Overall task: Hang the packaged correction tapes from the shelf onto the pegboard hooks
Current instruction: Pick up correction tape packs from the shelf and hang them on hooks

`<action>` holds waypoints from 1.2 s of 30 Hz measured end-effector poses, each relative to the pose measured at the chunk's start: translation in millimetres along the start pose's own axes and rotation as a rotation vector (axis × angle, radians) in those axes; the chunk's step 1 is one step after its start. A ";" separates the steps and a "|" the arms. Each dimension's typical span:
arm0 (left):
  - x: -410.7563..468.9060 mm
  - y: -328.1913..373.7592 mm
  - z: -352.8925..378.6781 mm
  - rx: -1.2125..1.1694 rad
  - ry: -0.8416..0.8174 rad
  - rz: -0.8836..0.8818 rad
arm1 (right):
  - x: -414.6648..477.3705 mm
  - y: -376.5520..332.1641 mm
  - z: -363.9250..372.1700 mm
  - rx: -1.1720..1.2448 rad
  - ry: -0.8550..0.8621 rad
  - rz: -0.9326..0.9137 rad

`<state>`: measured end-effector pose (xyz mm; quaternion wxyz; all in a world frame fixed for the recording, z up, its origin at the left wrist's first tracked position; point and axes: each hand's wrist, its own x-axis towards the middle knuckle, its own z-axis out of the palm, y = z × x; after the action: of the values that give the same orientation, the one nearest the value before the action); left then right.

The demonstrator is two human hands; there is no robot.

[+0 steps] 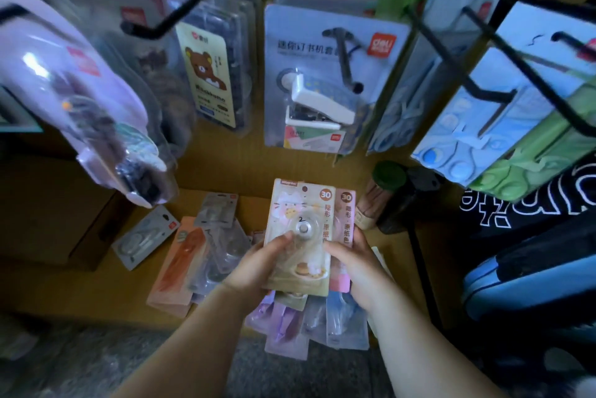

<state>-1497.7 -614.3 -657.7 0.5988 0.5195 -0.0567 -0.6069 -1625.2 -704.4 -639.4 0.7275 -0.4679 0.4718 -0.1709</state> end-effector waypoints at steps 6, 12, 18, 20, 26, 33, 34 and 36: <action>-65.1 23.8 5.9 -0.047 -0.082 0.072 | -57.7 -33.3 28.9 -0.098 -0.120 -0.052; -157.4 11.2 29.7 -0.063 0.043 0.250 | -148.0 -41.4 37.7 -0.187 -0.116 -0.222; -226.4 11.6 57.0 -0.041 -0.019 0.393 | -215.4 -46.6 40.1 -0.108 0.019 -0.476; -244.1 17.9 66.9 -0.062 -0.049 0.443 | -234.2 -58.9 42.9 -0.130 0.036 -0.598; -289.6 53.1 101.0 -0.036 -0.031 0.688 | -285.4 -112.4 55.3 -0.394 0.119 -0.889; -329.0 97.8 135.8 0.012 -0.149 0.813 | -325.2 -174.8 68.9 -0.174 0.126 -0.958; -333.2 104.5 139.9 0.009 -0.150 0.823 | -329.5 -180.8 71.0 -0.113 0.129 -0.946; -340.7 115.0 146.1 -0.003 -0.156 0.835 | -337.6 -192.6 74.0 -0.020 0.133 -0.920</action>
<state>-1610.5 -459.2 -320.2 0.7880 0.4036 -0.3065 -0.3496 -1693.0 -530.1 -290.8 0.5399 -0.6236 0.2623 -0.5008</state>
